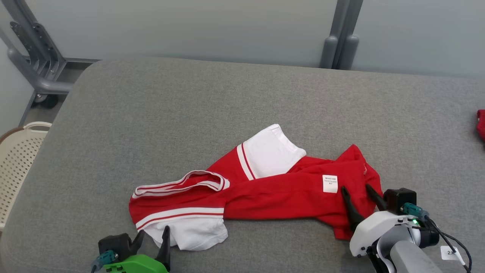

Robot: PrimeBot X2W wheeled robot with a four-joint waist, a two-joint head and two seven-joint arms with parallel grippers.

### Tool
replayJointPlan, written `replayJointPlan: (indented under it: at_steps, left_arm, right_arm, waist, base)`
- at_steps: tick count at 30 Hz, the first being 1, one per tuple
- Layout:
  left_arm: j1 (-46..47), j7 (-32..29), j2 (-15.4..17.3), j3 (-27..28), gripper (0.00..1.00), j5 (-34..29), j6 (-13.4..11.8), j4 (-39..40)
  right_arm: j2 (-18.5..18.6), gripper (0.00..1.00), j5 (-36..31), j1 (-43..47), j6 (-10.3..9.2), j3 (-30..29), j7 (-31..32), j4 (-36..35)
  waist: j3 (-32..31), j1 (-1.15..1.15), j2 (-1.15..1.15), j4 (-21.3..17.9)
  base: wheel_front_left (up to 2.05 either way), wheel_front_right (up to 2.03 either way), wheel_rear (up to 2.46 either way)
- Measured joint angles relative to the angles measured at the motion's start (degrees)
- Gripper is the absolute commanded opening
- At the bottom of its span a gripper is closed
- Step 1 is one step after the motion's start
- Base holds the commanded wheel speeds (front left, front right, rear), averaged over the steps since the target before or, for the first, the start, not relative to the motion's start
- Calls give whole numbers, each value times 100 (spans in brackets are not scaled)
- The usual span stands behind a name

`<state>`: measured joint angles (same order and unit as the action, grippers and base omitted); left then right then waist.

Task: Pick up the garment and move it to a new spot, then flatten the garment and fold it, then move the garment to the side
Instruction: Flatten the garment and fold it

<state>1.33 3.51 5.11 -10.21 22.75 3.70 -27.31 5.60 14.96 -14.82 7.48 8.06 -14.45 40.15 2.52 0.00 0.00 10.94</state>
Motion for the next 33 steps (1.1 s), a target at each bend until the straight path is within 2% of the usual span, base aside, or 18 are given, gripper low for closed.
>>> replayJointPlan:
  at_steps: [5, 13, 18, 24, 32, 33]
  left_arm:
    - [11, -151, -12, 43, 100, 83, -142, 85]
    - [-97, -419, -8, 196, 100, 297, -336, 102]
    - [-78, -495, -8, 162, 100, 319, -369, 97]
    - [-56, -487, 10, 141, 100, 321, -372, 92]
    - [-53, -469, 32, 91, 100, 334, -398, 91]
    - [-59, -469, 36, 87, 100, 334, -402, 92]
  right_arm:
    - [-37, 100, 143, -161, 0, 82, -9, 400]
    - [-80, 100, 464, -171, 0, 218, -35, 491]
    - [-58, 100, 773, -164, 0, 405, -18, 458]
    - [-60, 100, 1428, -193, 0, 369, 165, 408]
    - [97, 100, 1990, -190, 0, 628, 376, 174]
    - [124, 90, 2046, -190, 0, 671, 380, 132]
  waist:
    - [47, 0, 0, 104]
    - [51, 0, 0, 12]
    - [85, 0, 0, -48]
    - [91, 0, 0, -57]
    - [38, 0, 0, -36]
    - [34, 0, 0, -35]
  base:
    - [0, 0, 0]
    - [0, 0, 0]
    - [0, 0, 0]
    - [0, 0, 0]
    - [0, 0, 0]
    - [0, 0, 0]
